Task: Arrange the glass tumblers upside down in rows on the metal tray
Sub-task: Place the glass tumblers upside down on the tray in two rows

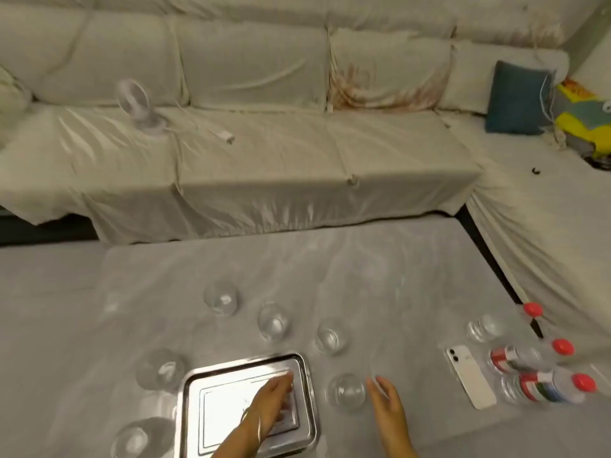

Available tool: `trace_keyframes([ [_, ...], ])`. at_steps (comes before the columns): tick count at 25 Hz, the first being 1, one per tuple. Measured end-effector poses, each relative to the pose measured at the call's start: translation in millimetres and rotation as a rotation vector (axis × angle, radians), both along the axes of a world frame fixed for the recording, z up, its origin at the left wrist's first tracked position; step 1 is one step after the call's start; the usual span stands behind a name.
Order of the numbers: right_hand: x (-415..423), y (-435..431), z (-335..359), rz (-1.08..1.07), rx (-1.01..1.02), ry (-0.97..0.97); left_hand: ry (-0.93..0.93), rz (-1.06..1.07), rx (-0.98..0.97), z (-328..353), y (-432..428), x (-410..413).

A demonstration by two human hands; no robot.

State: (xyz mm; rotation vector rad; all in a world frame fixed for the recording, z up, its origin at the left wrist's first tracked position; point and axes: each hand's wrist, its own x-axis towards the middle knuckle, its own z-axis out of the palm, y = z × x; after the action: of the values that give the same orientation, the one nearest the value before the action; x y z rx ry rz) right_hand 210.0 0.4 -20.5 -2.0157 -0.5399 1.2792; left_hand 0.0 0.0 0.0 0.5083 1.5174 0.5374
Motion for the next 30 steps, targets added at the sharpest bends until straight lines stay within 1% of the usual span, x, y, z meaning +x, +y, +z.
trace_keyframes([
  [2, 1.8, 0.8, -33.2, 0.039, 0.029, 0.016, -0.009, -0.139, 0.036, -27.0, 13.5, 15.7],
  [6, 5.1, 1.9, -106.8, 0.107, 0.111, 0.077, -0.074, -0.309, 0.093, -88.0, 26.0, 45.0],
  [9, 7.0, 3.8, -138.9, 0.184, 0.239, 0.124, -0.074, -0.404, 0.146, -129.4, 30.6, 59.4],
  [12, 6.8, 5.0, -156.3, 0.198, 0.36, 0.148, -0.096, -0.475, 0.273, -152.4, 32.6, 68.5],
  [16, 6.6, 4.9, -172.2, 0.186, 0.531, 0.199, -0.113, -0.509, 0.436, -170.3, 34.4, 69.1],
  [20, 6.3, 6.0, -184.4, 0.191, 0.641, 0.212, -0.155, -0.454, 0.47, -175.7, 29.5, 72.5],
  [22, 8.7, 5.6, -188.2, 0.207, 0.664, 0.188, -0.106, -0.428, 0.493, -176.7, 24.5, 77.1],
  [24, 14.8, 2.4, -185.9, 0.296, 0.678, 0.149, -0.071, -0.403, 0.516, -175.1, 21.4, 80.5],
  [27, 30.4, -5.6, -181.4, 0.533, 0.679, 0.083, -0.052, -0.38, 0.547, -172.6, 17.5, 81.5],
  [30, 38.8, -10.3, -174.1, 0.614, 0.706, 0.023, 0.01, -0.4, 0.607, -165.3, 11.6, 81.6],
])
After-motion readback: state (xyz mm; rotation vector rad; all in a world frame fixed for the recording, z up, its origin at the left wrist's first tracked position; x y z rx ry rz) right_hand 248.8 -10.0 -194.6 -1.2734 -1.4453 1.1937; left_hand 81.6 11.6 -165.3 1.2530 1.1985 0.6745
